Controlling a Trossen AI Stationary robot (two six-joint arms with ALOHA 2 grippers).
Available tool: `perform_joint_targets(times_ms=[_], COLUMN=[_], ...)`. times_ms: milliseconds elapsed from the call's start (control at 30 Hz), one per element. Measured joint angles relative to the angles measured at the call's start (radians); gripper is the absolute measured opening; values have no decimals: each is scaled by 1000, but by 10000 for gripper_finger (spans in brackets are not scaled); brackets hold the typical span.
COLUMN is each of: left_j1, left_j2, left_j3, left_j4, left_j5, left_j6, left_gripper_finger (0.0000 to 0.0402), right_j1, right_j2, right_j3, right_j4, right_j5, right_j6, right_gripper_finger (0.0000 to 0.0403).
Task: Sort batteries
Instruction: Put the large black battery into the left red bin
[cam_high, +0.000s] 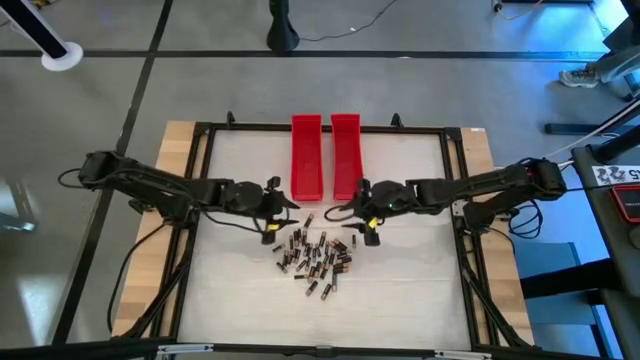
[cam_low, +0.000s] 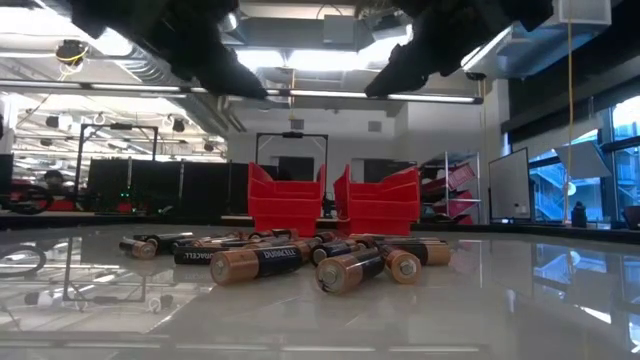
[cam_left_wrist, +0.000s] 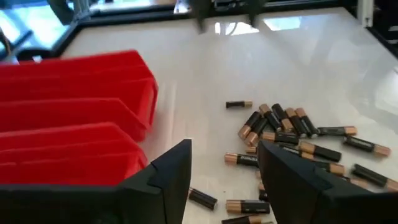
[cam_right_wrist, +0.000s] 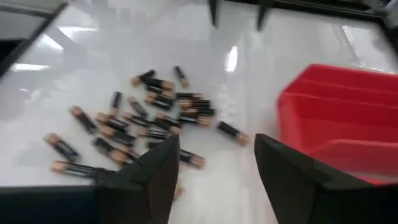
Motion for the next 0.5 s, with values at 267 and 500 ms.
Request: perform_joint_targets(times_ms=[267,500], left_j1=[18,42], left_j2=[199,331], left_j3=[148,345], left_j4=[-113,-390], left_j5=[-107,-105], left_j6=[-243,-435], left_gripper_finger=[159,169], right_j1=[82,124], right_j2=[1,1], right_j3=[0,0], right_j4=[-5,-7], right_j5=[11,58], right_j6=[92,162], right_gripper_finger=[214,214])
